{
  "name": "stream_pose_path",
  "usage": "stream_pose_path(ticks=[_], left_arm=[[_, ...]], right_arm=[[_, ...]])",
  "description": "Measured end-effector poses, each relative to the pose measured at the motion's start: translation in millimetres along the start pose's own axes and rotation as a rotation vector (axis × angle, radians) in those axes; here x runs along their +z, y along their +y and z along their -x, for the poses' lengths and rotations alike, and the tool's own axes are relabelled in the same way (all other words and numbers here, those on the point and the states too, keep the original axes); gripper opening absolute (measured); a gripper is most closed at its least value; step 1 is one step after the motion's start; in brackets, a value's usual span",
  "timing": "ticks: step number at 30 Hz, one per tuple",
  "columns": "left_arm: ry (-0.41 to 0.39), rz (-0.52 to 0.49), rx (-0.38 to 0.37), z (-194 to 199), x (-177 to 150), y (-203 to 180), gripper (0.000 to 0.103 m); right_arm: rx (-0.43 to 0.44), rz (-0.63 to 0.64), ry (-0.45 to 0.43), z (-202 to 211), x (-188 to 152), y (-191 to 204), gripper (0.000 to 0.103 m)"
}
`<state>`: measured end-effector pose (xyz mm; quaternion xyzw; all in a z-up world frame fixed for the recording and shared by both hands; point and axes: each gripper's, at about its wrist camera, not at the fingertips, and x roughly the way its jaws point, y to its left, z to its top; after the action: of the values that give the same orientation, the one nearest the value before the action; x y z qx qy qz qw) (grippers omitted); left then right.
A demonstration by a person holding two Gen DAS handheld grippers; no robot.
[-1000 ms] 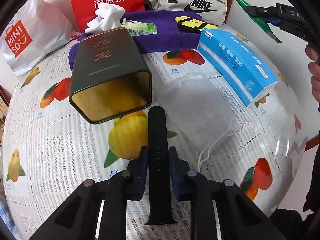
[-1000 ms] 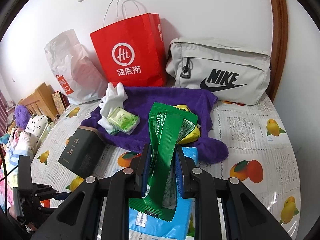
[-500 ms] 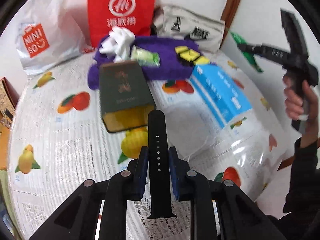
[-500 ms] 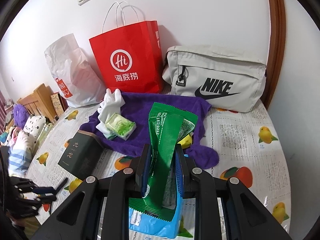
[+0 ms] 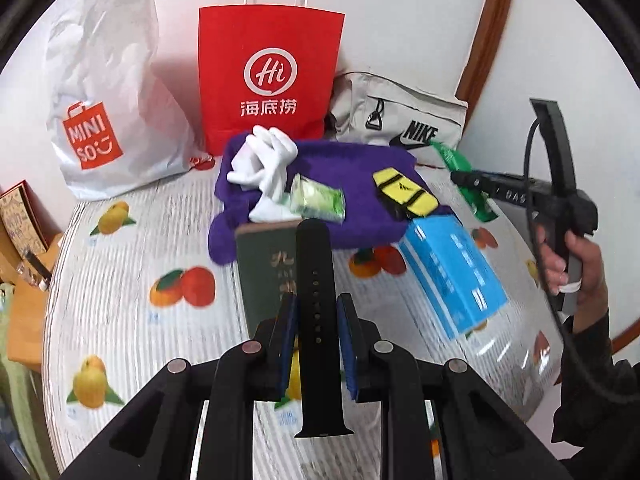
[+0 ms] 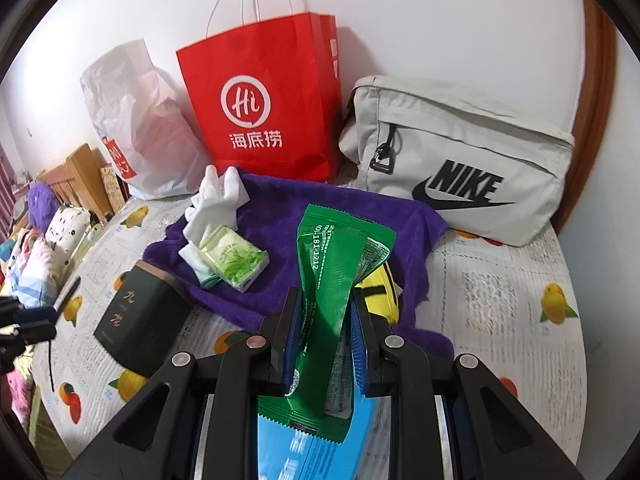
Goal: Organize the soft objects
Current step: 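Place the green sachet on the towel with the right gripper while the left holds the strap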
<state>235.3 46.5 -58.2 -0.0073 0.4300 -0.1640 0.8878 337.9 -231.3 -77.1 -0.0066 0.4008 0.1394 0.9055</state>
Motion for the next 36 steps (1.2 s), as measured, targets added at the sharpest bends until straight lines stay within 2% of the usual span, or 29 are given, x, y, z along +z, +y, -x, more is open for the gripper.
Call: stream_pose_path(ticks=[7, 11, 19, 24, 28, 30, 36], left_arm=[[0.006, 0.003, -0.016, -28, 26, 7, 0.019], [0.001, 0.012, -0.032, -42, 38, 12, 0.02], [0.011, 0.03, -0.019, -62, 50, 27, 0.02], [0.018, 0.032, -0.017, -71, 58, 33, 0.02], [0.024, 0.027, -0.014, -80, 66, 35, 0.019], [0.026, 0.022, -0.016, -85, 71, 35, 0.02], [0.033, -0.013, -0.03, -100, 87, 28, 0.02]], right_arm=[[0.002, 0.001, 0.075, -46, 17, -10, 0.024], [0.034, 0.002, 0.106, -68, 27, -9, 0.024], [0.08, 0.019, 0.195, -117, 42, 0, 0.025], [0.064, 0.021, 0.244, -138, 45, 1, 0.03], [0.074, 0.023, 0.251, -142, 43, 2, 0.035], [0.071, 0.029, 0.247, -141, 42, 1, 0.052], [0.055, 0.027, 0.212, -123, 41, -3, 0.053]])
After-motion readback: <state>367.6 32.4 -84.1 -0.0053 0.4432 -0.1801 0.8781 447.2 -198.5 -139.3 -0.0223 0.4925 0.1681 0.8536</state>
